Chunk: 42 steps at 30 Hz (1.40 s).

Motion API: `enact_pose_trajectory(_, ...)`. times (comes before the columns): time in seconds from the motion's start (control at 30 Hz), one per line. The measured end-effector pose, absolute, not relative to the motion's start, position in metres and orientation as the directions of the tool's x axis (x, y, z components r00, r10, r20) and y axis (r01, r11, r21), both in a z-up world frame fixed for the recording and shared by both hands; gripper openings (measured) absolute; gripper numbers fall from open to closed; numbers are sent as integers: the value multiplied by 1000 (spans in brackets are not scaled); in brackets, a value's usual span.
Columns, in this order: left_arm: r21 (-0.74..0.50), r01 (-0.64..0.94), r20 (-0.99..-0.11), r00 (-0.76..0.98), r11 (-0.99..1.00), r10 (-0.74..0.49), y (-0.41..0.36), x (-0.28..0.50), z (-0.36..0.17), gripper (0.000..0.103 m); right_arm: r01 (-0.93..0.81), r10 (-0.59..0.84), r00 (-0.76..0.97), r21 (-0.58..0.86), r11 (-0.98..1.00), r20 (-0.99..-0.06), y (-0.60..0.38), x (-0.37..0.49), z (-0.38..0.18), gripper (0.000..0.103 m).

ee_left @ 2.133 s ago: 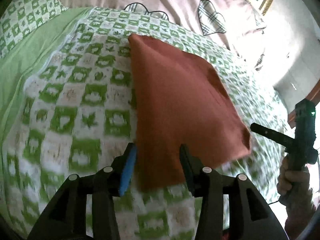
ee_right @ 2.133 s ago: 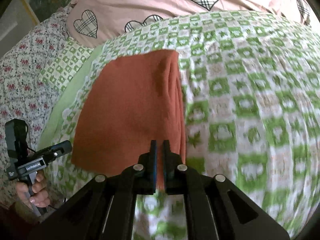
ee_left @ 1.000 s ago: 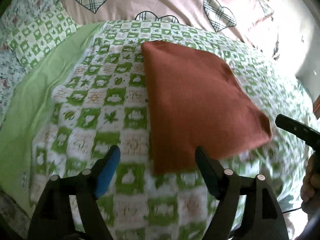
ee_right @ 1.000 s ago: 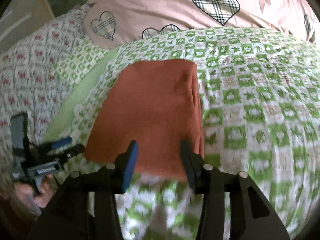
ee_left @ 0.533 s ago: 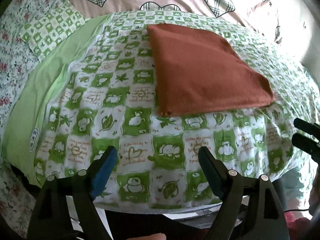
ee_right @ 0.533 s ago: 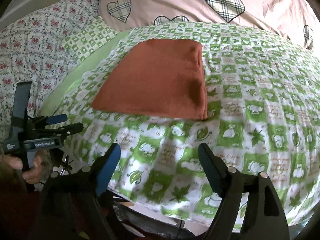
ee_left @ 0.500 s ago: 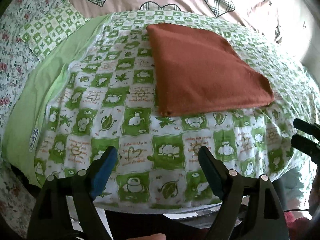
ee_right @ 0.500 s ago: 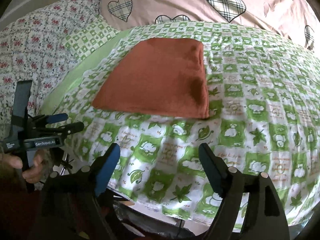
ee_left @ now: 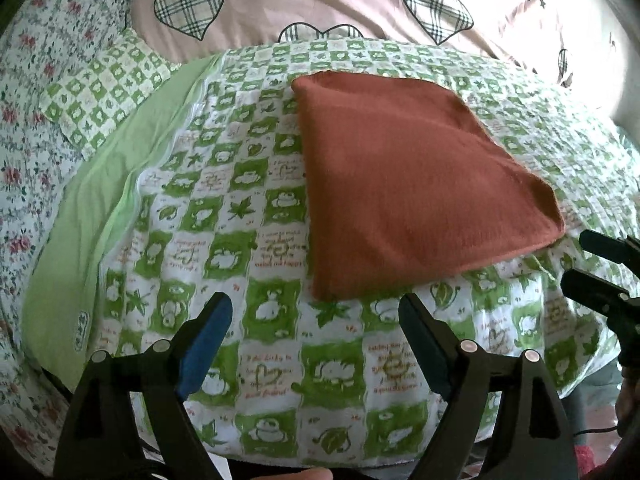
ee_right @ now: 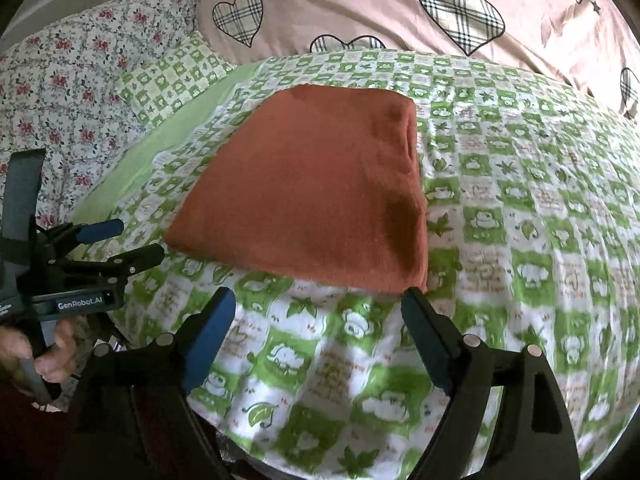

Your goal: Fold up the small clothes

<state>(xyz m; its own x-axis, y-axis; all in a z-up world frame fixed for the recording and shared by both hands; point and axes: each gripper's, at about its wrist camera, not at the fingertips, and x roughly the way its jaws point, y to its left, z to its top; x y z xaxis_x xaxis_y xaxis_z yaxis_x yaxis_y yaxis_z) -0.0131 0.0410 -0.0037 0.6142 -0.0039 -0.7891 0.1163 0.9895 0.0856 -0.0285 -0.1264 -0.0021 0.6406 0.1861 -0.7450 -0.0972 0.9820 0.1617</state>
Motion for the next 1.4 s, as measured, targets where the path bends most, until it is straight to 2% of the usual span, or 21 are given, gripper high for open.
enact_pose_trajectory(0.9, 156, 106, -775, 629, 982, 56, 32, 7, 4, 88, -117, 211, 613, 177, 977, -762, -123, 6, 1, 87)
enact_pose_trajectory(1.4, 143, 115, -784, 620, 983, 41, 30, 16, 5, 90, -109, 212, 605, 184, 977, -767, -129, 16, 3, 87)
